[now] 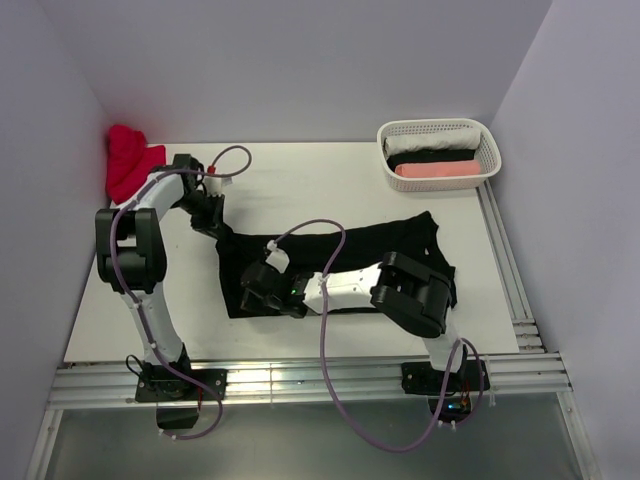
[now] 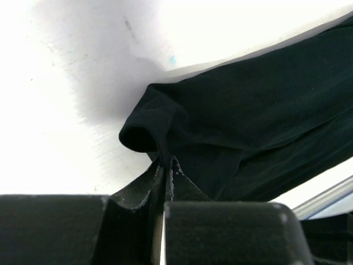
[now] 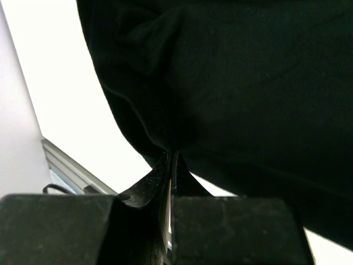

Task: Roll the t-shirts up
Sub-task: Roll the tshirt

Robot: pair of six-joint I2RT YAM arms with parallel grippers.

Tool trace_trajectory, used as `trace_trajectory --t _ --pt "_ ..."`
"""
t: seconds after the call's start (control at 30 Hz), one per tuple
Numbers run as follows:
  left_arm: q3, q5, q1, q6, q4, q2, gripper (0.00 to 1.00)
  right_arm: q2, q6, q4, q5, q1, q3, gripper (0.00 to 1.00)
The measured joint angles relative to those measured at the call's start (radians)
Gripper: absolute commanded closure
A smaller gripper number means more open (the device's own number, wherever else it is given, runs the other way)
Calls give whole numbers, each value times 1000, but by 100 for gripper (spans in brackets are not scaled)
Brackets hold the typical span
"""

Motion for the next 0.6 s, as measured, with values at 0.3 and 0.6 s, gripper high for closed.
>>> trace_trajectory --t 0.3,0.6 --pt "34 -119 -96 -18 -14 -5 97 -48 27 48 29 7 -79 100" --pt "31 -172 -127 2 -16 -46 97 -49 33 68 31 13 -82 100"
